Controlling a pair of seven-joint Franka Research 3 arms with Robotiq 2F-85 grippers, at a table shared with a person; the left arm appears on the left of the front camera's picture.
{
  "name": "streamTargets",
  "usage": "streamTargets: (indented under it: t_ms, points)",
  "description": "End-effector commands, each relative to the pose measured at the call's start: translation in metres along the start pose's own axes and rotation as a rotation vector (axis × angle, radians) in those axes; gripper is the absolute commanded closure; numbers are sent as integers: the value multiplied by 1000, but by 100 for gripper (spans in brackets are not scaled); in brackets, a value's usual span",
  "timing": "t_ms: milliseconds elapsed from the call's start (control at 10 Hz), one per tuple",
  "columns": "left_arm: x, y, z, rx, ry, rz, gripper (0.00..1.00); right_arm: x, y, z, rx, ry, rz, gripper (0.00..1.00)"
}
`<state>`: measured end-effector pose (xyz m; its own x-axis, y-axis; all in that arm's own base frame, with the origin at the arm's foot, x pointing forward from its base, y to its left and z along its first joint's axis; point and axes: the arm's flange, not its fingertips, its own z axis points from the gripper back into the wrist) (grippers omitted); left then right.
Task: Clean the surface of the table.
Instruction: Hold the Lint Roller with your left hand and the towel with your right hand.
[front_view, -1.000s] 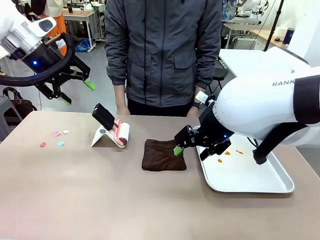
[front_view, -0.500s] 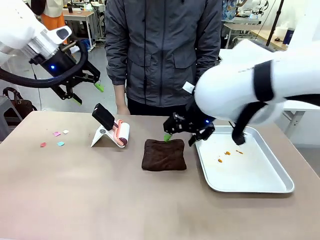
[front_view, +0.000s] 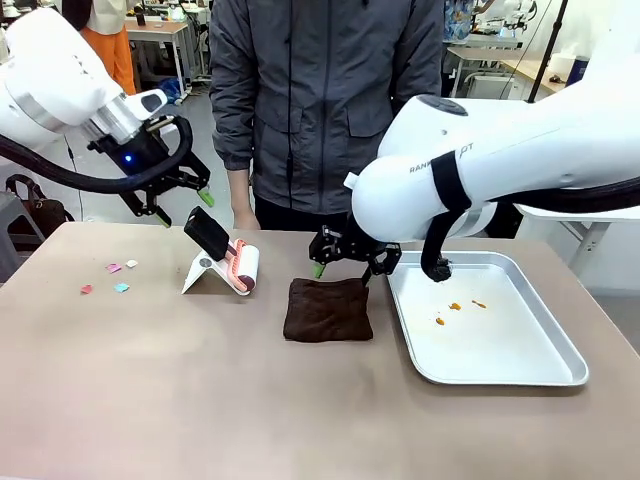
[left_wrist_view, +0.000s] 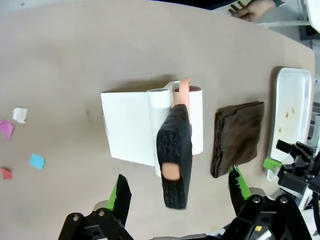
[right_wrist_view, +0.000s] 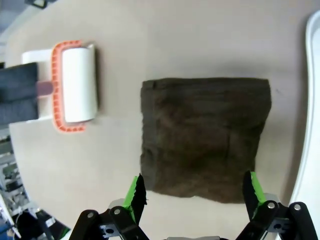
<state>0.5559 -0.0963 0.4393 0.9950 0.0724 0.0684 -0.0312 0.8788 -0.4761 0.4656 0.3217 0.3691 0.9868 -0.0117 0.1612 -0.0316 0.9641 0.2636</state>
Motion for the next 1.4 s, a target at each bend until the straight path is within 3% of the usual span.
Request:
streamTargets:
  t_ms: [0,400,1300]
  points:
    - [7,-5,-8,-18,20,-27,0,14,13,-16,-92,-8,-33,0]
    - [12,-11,-26,7,64,-52,0,29,6,-48,-240,-3,-35,0]
    - [10,-10,-28,32,63,-44,0,31,0,-58,-246,35,-73,0]
